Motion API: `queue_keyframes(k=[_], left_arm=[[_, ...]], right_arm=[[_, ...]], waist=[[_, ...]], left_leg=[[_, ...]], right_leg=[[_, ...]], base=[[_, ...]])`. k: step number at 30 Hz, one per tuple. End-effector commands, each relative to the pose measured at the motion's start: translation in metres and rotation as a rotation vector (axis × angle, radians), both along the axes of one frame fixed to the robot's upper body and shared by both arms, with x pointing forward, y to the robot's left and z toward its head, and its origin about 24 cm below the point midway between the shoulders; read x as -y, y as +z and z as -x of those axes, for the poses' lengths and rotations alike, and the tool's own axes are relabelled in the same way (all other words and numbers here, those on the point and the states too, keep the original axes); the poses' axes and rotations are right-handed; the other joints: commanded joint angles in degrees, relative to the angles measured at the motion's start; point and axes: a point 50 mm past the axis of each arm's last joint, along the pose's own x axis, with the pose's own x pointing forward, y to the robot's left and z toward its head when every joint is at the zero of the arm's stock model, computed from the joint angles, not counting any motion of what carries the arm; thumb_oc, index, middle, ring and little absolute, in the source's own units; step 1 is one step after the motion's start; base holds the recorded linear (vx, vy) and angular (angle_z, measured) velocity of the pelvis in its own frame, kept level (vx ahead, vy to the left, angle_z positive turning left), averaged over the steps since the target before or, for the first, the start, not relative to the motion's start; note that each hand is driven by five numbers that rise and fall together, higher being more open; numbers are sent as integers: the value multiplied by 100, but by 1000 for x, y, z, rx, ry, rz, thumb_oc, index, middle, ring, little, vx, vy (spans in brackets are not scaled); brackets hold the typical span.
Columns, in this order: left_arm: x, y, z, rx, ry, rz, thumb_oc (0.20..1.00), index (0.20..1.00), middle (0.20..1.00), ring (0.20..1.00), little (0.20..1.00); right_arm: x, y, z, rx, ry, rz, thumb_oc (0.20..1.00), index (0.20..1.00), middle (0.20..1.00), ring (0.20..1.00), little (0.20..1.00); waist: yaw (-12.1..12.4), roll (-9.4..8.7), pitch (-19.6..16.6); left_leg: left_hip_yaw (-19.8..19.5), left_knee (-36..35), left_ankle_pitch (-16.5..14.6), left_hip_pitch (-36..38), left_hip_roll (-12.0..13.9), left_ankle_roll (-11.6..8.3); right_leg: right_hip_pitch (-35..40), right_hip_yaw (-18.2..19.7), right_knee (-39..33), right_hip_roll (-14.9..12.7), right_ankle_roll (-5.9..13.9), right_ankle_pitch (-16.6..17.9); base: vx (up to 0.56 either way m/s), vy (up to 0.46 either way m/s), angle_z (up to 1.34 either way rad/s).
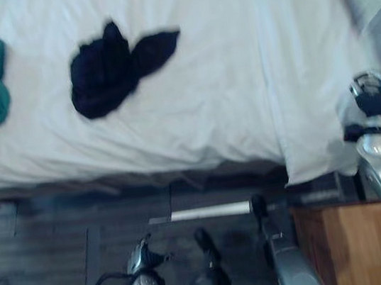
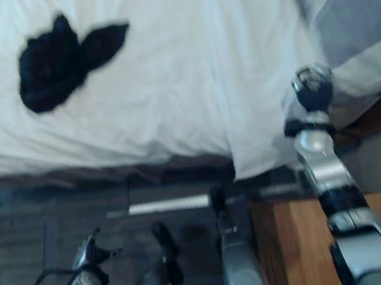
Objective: Tidy up the quilt and then pick up the clothes from the bed and put them into the laundry hamper.
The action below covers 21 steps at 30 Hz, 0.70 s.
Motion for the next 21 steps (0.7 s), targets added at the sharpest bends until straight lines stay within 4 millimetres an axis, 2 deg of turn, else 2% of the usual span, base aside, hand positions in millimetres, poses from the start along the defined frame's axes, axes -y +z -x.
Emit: queue_keyframes(k=[1,2,3,4,5,6,7,8,9,10,11,12,14,15,16,17,19,20,21], left_arm=[[-25,19,-14,84,42,-49,1000,1000,1000,1000,1000],[-24,24,-19,109,42,-44,1000,1000,1000,1000,1000],[-24,24,-19,109,42,-45,1000,1000,1000,1000,1000],[-23,25,-21,118,50,-41,1000,1000,1000,1000,1000],[-23,28,-29,139,76,-43,1000,1000,1000,1000,1000],[-23,28,-28,139,76,-43,1000,1000,1000,1000,1000],[-20,30,-35,155,100,-42,1000,1000,1000,1000,1000],[-18,29,-36,152,105,-43,1000,1000,1000,1000,1000],[-18,29,-36,152,105,-43,1000,1000,1000,1000,1000],[-12,22,-33,124,107,-41,1000,1000,1000,1000,1000],[-12,22,-33,123,107,-41,1000,1000,1000,1000,1000],[-9,13,-24,83,111,-34,1000,1000,1000,1000,1000],[-10,7,-16,51,111,-28,1000,1000,1000,1000,1000],[-10,7,-16,51,111,-28,1000,1000,1000,1000,1000],[-10,7,-16,51,111,-28,1000,1000,1000,1000,1000],[-8,0,-8,22,110,-14,1000,1000,1000,1000,1000],[-4,-7,1,-8,94,-3,1000,1000,1000,1000,1000],[-2,-9,4,-21,81,0,1000,1000,1000,1000,1000],[0,-11,7,-32,65,0,1000,1000,1000,1000,1000]], right_arm=[[8,-19,1,-36,-52,-97,200,200,200,200,200],[4,-56,2,-155,-55,-168,200,200,200,200,200],[4,-56,2,-155,-55,-168,200,200,200,200,200],[-2,-81,7,-225,-55,-213,200,200,200,200,200],[-11,-133,25,-392,-65,-289,200,200,200,200,200],[-11,-133,25,-392,-65,-289,200,200,200,200,200],[-18,-188,56,-581,-82,-377,200,200,200,200,200],[-21,-212,74,-676,-84,-405,200,200,200,200,200],[-21,-212,74,-676,-84,-405,200,200,200,200,200],[-28,-255,114,-883,-88,-430,200,200,200,200,200],[-28,-255,114,-883,-88,-430,200,200,200,200,200],[-29,-288,158,-1070,-106,-460,200,200,200,200,200],[-27,-311,204,-1247,-142,-476,200,200,200,200,200],[-27,-311,204,-1247,-142,-476,338,338,338,338,338],[-27,-311,204,-1247,-142,-476,724,724,724,724,724],[-23,-323,237,-1399,-134,-419,1000,1000,1000,1000,1000],[-20,-328,255,-1530,-96,-323,1000,1000,1000,1000,1000],[-21,-330,261,-1576,-62,-280,1000,1000,1000,1000,1000],[-23,-332,267,-1627,-17,-230,1000,1000,1000,1000,1000]], waist=[[87,-57,327],[112,-14,466],[112,-15,457],[110,-13,490],[91,-29,483],[91,-31,483],[25,-86,430],[-11,-117,395],[-12,-118,397],[-98,-181,286],[-101,-181,293],[-197,-242,99],[-282,-299,-90],[-284,-300,-85],[-284,-300,-84],[-330,-390,-263],[-272,-447,-382],[-255,-476,-490],[-231,-493,-591]], left_leg=[[-112,1251,-965,-118,266,-219],[-153,1418,-993,-281,289,-197],[-156,1430,-999,-296,291,-197],[-173,1476,-1015,-347,296,-187],[-217,1491,-1045,-330,280,-175],[-218,1489,-1045,-327,279,-175],[-237,1402,-1038,-216,255,-174],[-242,1329,-1020,-136,242,-177],[-243,1321,-1017,-128,240,-177],[-259,1148,-1000,75,216,-170],[-260,1137,-995,90,214,-170],[-253,977,-1032,332,140,-149],[-186,1030,-1157,547,90,-149],[-188,1031,-1160,553,90,-149],[-188,1031,-1160,554,90,-149],[-137,1409,-1284,668,173,-204],[-294,1602,-1241,796,398,-296],[-372,1387,-1170,913,476,-344],[-495,1109,-993,971,681,-424]], right_leg=[[29,91,1202,-338,287,-1380],[-147,64,1364,-338,269,-1393],[-159,63,1372,-338,269,-1397],[-191,40,1401,-345,260,-1410],[-188,8,1422,-344,252,-1419],[-184,7,1422,-345,253,-1420],[-67,-16,1330,-356,254,-1401],[9,-31,1263,-361,259,-1383],[18,-33,1257,-362,260,-1382],[261,-49,1034,-376,269,-1340],[277,-52,1025,-378,269,-1338],[546,-68,735,-402,288,-1220],[918,-105,461,-471,316,-1157],[930,-107,454,-471,316,-1155],[931,-107,453,-471,316,-1155],[1277,-90,240,-556,320,-1135],[1518,-32,131,-635,350,-1149],[1561,-34,82,-695,380,-1122],[1610,-40,69,-817,438,-1084]], base=[[-118,-14,15],[-85,-25,2],[-71,-27,-9],[-10,-6,4],[-10,-6,7],[31,4,13],[44,12,14],[44,12,19],[62,34,15],[47,26,7],[127,69,5],[137,60,3],[139,68,4],[43,31,4],[109,82,2],[146,158,2],[170,263,4],[128,353,-9],[114,573,-25]])
